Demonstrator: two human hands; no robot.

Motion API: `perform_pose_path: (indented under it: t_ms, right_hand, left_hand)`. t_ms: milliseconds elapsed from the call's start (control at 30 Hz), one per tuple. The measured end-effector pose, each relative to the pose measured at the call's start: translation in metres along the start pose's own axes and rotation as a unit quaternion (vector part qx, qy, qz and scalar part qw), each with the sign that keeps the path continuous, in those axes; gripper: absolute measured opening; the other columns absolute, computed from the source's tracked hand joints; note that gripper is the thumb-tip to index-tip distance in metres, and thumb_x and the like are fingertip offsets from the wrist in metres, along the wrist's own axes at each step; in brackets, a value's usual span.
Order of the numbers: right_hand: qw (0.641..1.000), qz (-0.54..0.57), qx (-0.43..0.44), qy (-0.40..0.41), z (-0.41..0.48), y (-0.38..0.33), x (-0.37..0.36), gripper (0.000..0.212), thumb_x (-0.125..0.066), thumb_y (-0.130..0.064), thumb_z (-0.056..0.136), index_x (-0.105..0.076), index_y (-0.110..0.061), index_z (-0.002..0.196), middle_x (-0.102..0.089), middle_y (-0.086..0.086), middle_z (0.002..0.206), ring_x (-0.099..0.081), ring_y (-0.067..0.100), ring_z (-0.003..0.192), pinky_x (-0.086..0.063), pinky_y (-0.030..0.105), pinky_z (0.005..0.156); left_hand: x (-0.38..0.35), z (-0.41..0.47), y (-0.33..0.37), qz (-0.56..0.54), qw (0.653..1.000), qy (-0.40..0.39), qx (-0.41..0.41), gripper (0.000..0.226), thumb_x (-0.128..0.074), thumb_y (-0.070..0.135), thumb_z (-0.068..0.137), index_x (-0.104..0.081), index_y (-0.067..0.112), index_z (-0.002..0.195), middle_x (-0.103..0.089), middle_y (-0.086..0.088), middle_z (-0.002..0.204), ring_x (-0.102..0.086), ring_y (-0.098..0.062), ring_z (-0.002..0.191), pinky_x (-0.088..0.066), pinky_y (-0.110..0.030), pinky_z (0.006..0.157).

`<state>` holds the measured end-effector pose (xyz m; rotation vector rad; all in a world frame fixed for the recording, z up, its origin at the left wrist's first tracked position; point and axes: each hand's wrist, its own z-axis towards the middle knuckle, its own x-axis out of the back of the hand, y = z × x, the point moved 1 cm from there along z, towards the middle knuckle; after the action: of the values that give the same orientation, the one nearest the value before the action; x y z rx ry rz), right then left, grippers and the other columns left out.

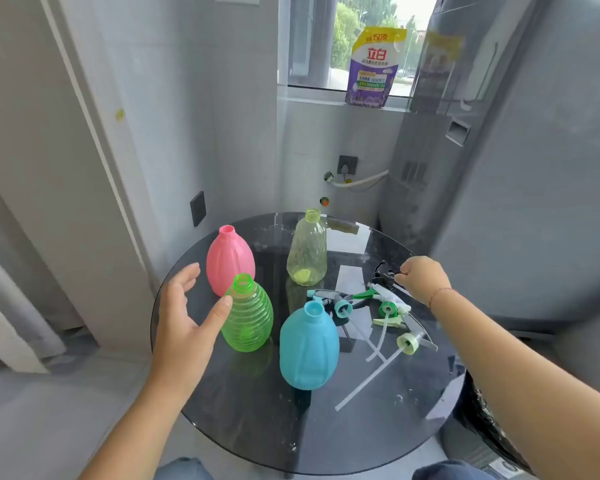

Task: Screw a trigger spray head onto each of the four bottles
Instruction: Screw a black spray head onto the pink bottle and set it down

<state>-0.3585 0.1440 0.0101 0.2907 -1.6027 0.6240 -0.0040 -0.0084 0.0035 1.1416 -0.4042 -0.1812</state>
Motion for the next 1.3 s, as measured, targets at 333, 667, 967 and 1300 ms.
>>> perform_pose_path:
  t_ms: [333, 667, 967, 1300]
  right_hand:
    - [0.996, -0.027, -0.034, -0.076, 0.03, -0.002, -0.025, 0.044, -0.057, -0.034, 0.092, -0.048, -0.009, 0.057, -0.049, 0.004, 0.056, -0.046, 0.018, 0.051, -0.032, 0.027, 0.046]
    - [0.986, 0.135, 0.024, 0.099, 0.014, -0.023, 0.02, 0.03, -0.066, -0.026, 0.087, -0.061, -0.005, 0.065, -0.058, 0.01, 0.063, -0.048, 0.025, 0.059, -0.033, 0.03, 0.052]
    - [0.841, 0.495, 0.143, 0.166, -0.055, -0.091, 0.093, 0.006, -0.073, -0.024, 0.081, -0.069, -0.027, 0.081, -0.07, -0.002, 0.078, -0.062, 0.015, 0.069, -0.054, 0.029, 0.074]
    - [0.799, 0.583, 0.147, 0.024, -0.085, -0.141, 0.104, 0.013, -0.06, -0.012, 0.091, -0.07, -0.013, 0.099, -0.074, 0.009, 0.096, -0.069, 0.019, 0.086, -0.058, 0.03, 0.081]
  left_hand:
    - [0.001, 0.039, -0.027, -0.015, 0.996, -0.001, 0.085, 0.039, -0.063, 0.024, 0.092, -0.049, 0.029, 0.128, -0.05, 0.007, 0.137, -0.044, -0.007, 0.127, -0.031, -0.027, 0.106]
    - [-0.017, 0.099, -0.077, -0.034, 0.974, -0.118, 0.192, 0.109, -0.087, 0.026, 0.067, -0.019, 0.032, 0.151, -0.022, 0.004, 0.16, -0.027, -0.014, 0.142, -0.028, -0.032, 0.102]
    - [-0.051, 0.112, -0.092, 0.019, 0.983, -0.114, 0.14, 0.137, -0.094, 0.038, 0.046, -0.006, 0.036, 0.151, -0.029, -0.001, 0.152, -0.041, -0.028, 0.131, -0.04, -0.047, 0.101]
    - [-0.04, 0.12, -0.086, 0.029, 0.997, -0.029, 0.067, 0.099, -0.092, 0.02, 0.051, -0.035, 0.033, 0.13, -0.046, 0.004, 0.126, -0.051, -0.023, 0.113, -0.05, -0.036, 0.081]
